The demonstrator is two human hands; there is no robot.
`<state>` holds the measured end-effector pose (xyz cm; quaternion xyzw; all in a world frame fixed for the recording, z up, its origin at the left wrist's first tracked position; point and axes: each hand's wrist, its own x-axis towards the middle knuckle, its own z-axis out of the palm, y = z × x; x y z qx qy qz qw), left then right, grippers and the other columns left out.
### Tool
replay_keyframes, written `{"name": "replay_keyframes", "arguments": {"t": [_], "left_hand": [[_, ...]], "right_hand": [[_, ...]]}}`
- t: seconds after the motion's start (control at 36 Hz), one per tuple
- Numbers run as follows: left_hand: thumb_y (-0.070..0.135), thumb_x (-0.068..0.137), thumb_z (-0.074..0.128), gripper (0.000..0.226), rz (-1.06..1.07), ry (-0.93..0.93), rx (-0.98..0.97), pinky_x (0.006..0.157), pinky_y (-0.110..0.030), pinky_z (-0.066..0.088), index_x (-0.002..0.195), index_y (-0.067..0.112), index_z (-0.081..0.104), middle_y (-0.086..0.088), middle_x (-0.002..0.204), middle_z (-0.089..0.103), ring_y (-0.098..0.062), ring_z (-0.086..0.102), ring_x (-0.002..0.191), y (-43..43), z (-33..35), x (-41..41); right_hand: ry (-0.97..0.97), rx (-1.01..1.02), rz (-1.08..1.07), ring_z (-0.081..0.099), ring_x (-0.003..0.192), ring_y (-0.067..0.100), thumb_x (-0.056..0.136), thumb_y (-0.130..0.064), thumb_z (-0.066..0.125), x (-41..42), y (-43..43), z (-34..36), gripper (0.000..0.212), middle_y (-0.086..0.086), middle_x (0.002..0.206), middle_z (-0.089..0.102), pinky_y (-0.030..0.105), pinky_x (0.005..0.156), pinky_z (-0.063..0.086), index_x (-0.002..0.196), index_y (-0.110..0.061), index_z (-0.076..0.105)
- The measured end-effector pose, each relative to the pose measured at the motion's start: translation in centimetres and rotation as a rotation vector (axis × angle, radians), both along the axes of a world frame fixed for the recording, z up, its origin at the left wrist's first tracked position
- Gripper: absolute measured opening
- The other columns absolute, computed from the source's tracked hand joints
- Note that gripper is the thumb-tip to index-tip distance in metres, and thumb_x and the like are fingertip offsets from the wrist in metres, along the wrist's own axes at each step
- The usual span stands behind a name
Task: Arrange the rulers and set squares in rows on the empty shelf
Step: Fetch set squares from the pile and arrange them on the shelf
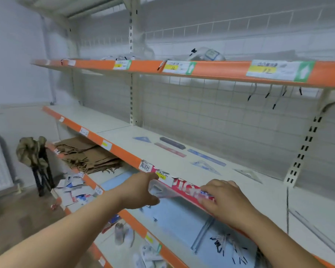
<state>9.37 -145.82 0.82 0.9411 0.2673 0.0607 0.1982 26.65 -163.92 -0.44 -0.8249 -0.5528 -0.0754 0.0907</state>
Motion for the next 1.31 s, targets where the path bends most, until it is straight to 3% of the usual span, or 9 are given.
{"name": "replay_keyframes", "arguments": {"t": [0.17, 0.33, 0.58, 0.69, 0.81, 1.0, 1.08, 1.25, 1.31], "left_hand": [[0.034, 0.085, 0.069, 0.070, 0.024, -0.039, -0.009, 0.081, -0.019, 0.037, 0.145, 0.024, 0.036, -0.005, 0.136, 0.049, -0.020, 0.051, 0.118, 5.1, 0.1, -2.0], [0.035, 0.086, 0.068, 0.071, 0.053, -0.047, -0.014, 0.072, -0.018, 0.040, 0.146, 0.026, 0.033, -0.007, 0.134, 0.048, -0.013, 0.052, 0.094, 10.1, 0.0, -2.4], [0.033, 0.087, 0.067, 0.072, 0.073, 0.008, 0.009, 0.080, -0.018, 0.038, 0.148, 0.023, 0.030, -0.005, 0.138, 0.045, -0.016, 0.050, 0.109, 18.8, 0.8, -0.3], [0.033, 0.086, 0.067, 0.073, 0.094, 0.009, 0.017, 0.079, -0.018, 0.036, 0.148, 0.023, 0.029, -0.005, 0.132, 0.048, -0.016, 0.049, 0.105, 22.6, 1.4, 1.5], [0.033, 0.084, 0.068, 0.073, 0.077, 0.016, 0.011, 0.078, -0.020, 0.038, 0.146, 0.023, 0.032, 0.002, 0.109, 0.045, -0.013, 0.046, 0.095, 25.7, 1.2, 3.5], [0.032, 0.084, 0.068, 0.071, -0.038, 0.031, 0.012, 0.079, -0.017, 0.035, 0.145, 0.024, 0.034, 0.001, 0.112, 0.047, -0.012, 0.046, 0.097, 29.8, 0.6, 7.8], [0.031, 0.083, 0.068, 0.068, -0.112, 0.035, 0.041, 0.079, -0.015, 0.032, 0.143, 0.024, 0.037, 0.001, 0.125, 0.051, -0.014, 0.049, 0.109, 31.3, 0.1, 9.6], [0.028, 0.083, 0.071, 0.062, -0.326, 0.049, 0.035, 0.070, -0.015, 0.034, 0.138, 0.031, 0.043, 0.010, 0.098, 0.047, -0.009, 0.045, 0.088, 35.2, -0.5, 13.2], [0.026, 0.081, 0.073, 0.056, -0.405, 0.034, 0.024, 0.062, -0.007, 0.033, 0.132, 0.032, 0.050, 0.017, 0.089, 0.046, -0.006, 0.046, 0.082, 36.4, -0.7, 14.3]], "right_hand": [[-0.030, -0.023, -0.002, 0.048, 0.115, 0.012, 0.095, -0.052, 0.034, -1.2, 5.3, 0.5, 0.042, -0.011, 0.123, 0.055, 0.025, 0.097, 0.025, 0.125, -0.032, 0.056], [-0.033, -0.023, 0.015, 0.047, 0.117, 0.012, 0.095, -0.048, 0.041, -0.8, 11.1, 0.7, 0.038, -0.011, 0.124, 0.054, 0.026, 0.101, 0.026, 0.126, -0.031, 0.056], [-0.018, 0.003, 0.042, 0.045, 0.120, 0.009, 0.096, -0.049, 0.040, 2.1, 20.0, 1.1, 0.042, -0.014, 0.131, 0.050, 0.025, 0.105, 0.024, 0.134, -0.032, 0.049], [-0.008, 0.016, 0.033, 0.045, 0.121, 0.008, 0.095, -0.049, 0.042, 4.0, 23.3, 1.3, 0.042, -0.014, 0.131, 0.051, 0.027, 0.105, 0.026, 0.133, -0.033, 0.051], [-0.013, 0.001, 0.007, 0.048, 0.118, 0.010, 0.095, -0.049, 0.042, 5.4, 25.6, 1.1, 0.038, -0.012, 0.126, 0.055, 0.029, 0.103, 0.031, 0.126, -0.032, 0.056], [0.010, -0.011, -0.084, 0.051, 0.114, 0.011, 0.094, -0.047, 0.044, 7.1, 27.5, 0.3, 0.037, -0.010, 0.123, 0.057, 0.029, 0.101, 0.030, 0.121, -0.027, 0.060], [0.008, -0.019, -0.149, 0.052, 0.113, 0.010, 0.094, -0.046, 0.044, 7.4, 28.1, 0.1, 0.037, -0.010, 0.122, 0.058, 0.029, 0.099, 0.033, 0.121, -0.028, 0.060], [0.020, -0.033, -0.314, 0.050, 0.113, 0.010, 0.095, -0.045, 0.041, 7.1, 29.7, -0.1, 0.035, -0.011, 0.121, 0.057, 0.029, 0.100, 0.033, 0.124, -0.032, 0.057], [0.025, -0.035, -0.380, 0.049, 0.115, 0.010, 0.096, -0.046, 0.041, 6.7, 30.2, -0.4, 0.037, -0.010, 0.125, 0.055, 0.029, 0.101, 0.033, 0.128, -0.033, 0.054]]}}
